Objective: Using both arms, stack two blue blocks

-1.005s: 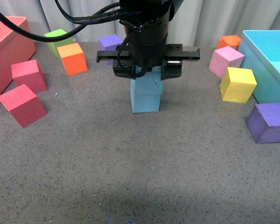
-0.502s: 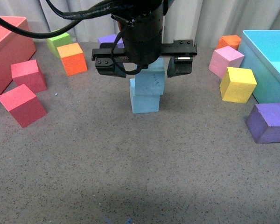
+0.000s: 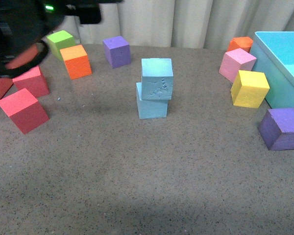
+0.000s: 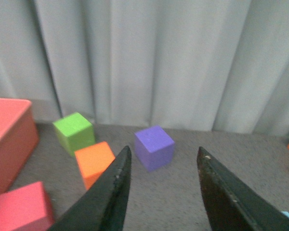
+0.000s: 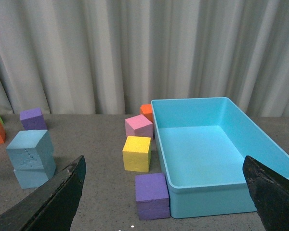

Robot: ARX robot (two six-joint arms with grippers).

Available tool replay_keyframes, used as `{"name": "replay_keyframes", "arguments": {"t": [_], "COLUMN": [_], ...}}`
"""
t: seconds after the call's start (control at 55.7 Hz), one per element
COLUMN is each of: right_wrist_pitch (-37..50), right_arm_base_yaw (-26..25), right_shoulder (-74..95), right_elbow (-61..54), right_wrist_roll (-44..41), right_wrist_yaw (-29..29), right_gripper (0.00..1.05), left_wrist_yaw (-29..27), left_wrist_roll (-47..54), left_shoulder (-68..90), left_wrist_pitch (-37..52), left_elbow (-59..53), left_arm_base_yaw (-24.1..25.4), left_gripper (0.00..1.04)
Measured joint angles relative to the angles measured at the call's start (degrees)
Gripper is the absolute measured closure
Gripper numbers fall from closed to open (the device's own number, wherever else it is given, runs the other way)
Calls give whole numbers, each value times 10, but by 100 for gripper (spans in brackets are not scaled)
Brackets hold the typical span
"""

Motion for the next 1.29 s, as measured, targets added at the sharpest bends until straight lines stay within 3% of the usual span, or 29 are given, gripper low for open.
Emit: {"name": "replay_keyframes", "arguments": {"t": [0.251,0.718,0.736,0.807,0.915,1.292], "right_wrist_pitch": [0,0,0,0,0,0], "right_arm_base_yaw": [0,0,0,0,0,0], "right_shoulder": [0,0,0,0,0,0], "right_elbow": [0,0,0,0,0,0], "right_wrist_roll": [0,0,0,0,0,0], "right_wrist_yaw": [0,0,0,-1,0,0], "right_gripper": [10,10,10,10,10,10], "left_wrist_yaw": [58,135,156,193,202,206], "left_wrist_roll": [15,22,23,23,23,23], "left_shoulder": [-126,-350,-449,-489,-536,-690], "left_wrist_pitch": [46,-12,-75,-104,-141,-271], "left_elbow": [-173,-339,-376,-386,-396,-407], "left_arm_base_yaw": [61,139,160,184,208,210], "left_gripper": [101,101,101,101,101,101]}}
